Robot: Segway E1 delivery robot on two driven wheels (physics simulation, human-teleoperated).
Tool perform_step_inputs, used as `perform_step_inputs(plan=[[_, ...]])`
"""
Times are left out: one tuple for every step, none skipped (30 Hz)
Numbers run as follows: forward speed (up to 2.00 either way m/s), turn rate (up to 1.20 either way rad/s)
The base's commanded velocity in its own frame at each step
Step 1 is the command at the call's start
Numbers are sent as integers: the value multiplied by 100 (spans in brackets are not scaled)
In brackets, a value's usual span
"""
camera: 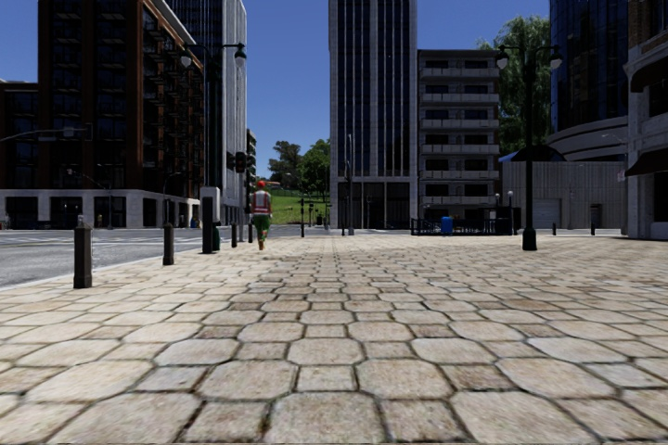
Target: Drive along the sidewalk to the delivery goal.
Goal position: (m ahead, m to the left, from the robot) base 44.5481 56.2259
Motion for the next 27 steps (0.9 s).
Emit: perform_step_inputs(plan=[[200,0],[200,0],[200,0],[200,0],[200,0],[200,-72],[200,-98],[200,-120],[200,-120],[200,-120],[200,-120],[200,-120],[200,-84],[200,-84],[200,-4],[200,0],[200,0],[200,0],[200,0],[200,0],[200,0],[200,0],[200,0],[200,0],[200,0],[200,0],[200,0]])
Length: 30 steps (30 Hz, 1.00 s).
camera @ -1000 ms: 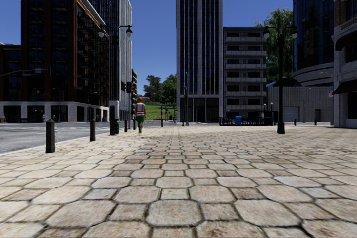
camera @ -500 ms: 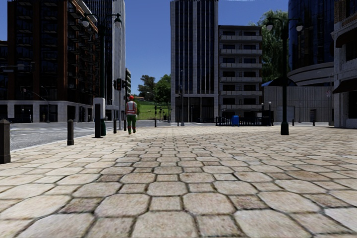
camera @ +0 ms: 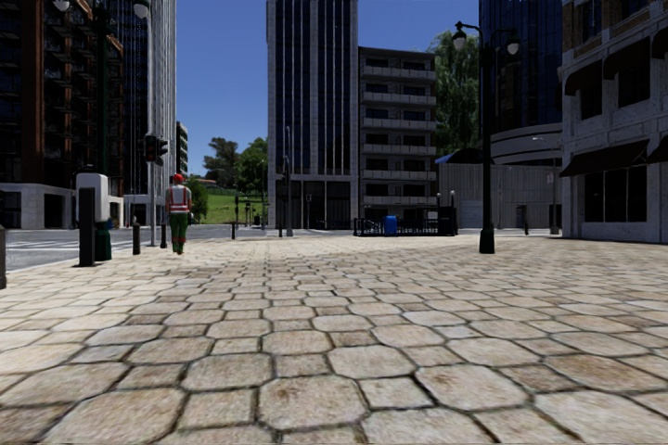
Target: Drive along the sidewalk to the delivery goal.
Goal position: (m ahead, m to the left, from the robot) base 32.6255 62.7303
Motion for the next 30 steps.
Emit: perform_step_inputs(plan=[[200,0],[200,0],[200,0],[200,0],[200,0],[200,0],[200,0],[200,0],[200,0],[200,0],[200,0],[200,0],[200,0],[200,0],[200,0],[200,0],[200,0],[200,0],[200,0],[200,0],[200,0],[200,0],[200,0],[200,0],[200,0],[200,0],[200,0],[200,0],[200,0],[200,0]])
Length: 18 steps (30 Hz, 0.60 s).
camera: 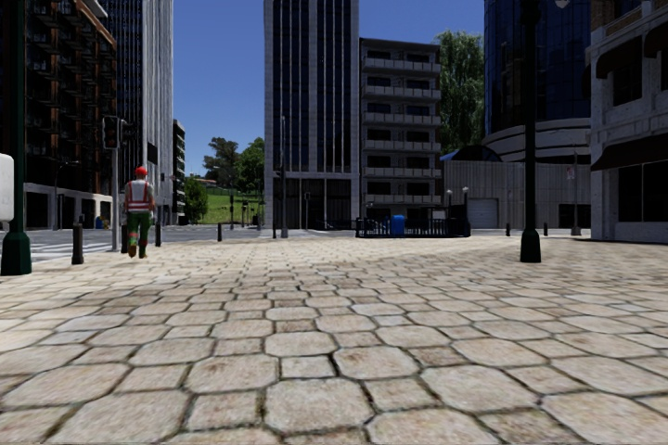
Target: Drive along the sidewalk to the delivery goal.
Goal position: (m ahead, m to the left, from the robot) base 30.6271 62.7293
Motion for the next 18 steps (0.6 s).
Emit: perform_step_inputs(plan=[[200,0],[200,0],[200,0],[200,0],[200,0],[200,0],[200,0],[200,0],[200,0],[200,0],[200,0],[200,0],[200,0],[200,0],[200,0],[200,0],[200,0],[200,0]])
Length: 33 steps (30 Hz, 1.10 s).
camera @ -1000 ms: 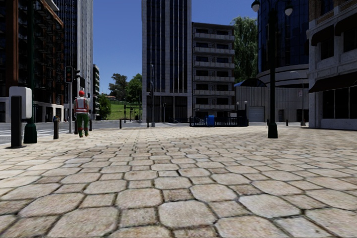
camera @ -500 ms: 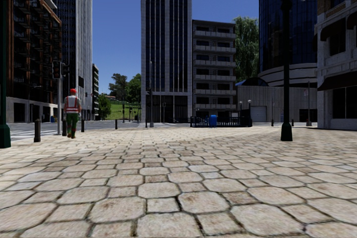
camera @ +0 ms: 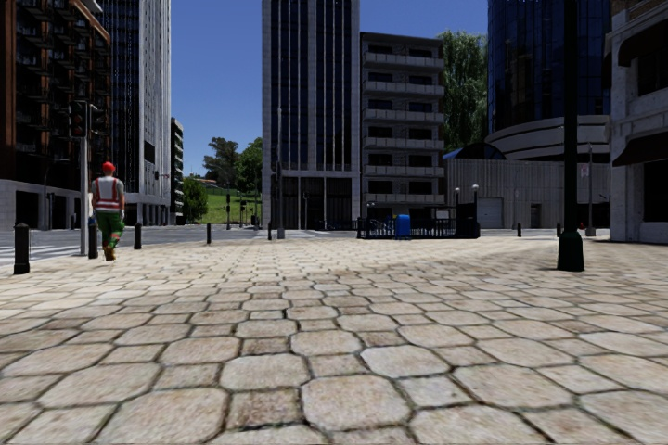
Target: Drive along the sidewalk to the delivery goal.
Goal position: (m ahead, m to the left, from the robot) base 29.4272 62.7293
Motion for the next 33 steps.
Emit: perform_step_inputs(plan=[[200,0],[200,0],[200,0],[200,0],[200,0],[200,0],[200,0],[200,0],[200,0],[200,0],[200,0],[200,0],[200,0],[200,0],[200,0],[200,0],[200,0],[200,0],[200,0],[200,0],[200,0],[200,0],[200,0],[200,0],[200,0],[200,0],[200,0],[200,0],[200,0],[200,0],[200,0],[200,0],[200,0]])
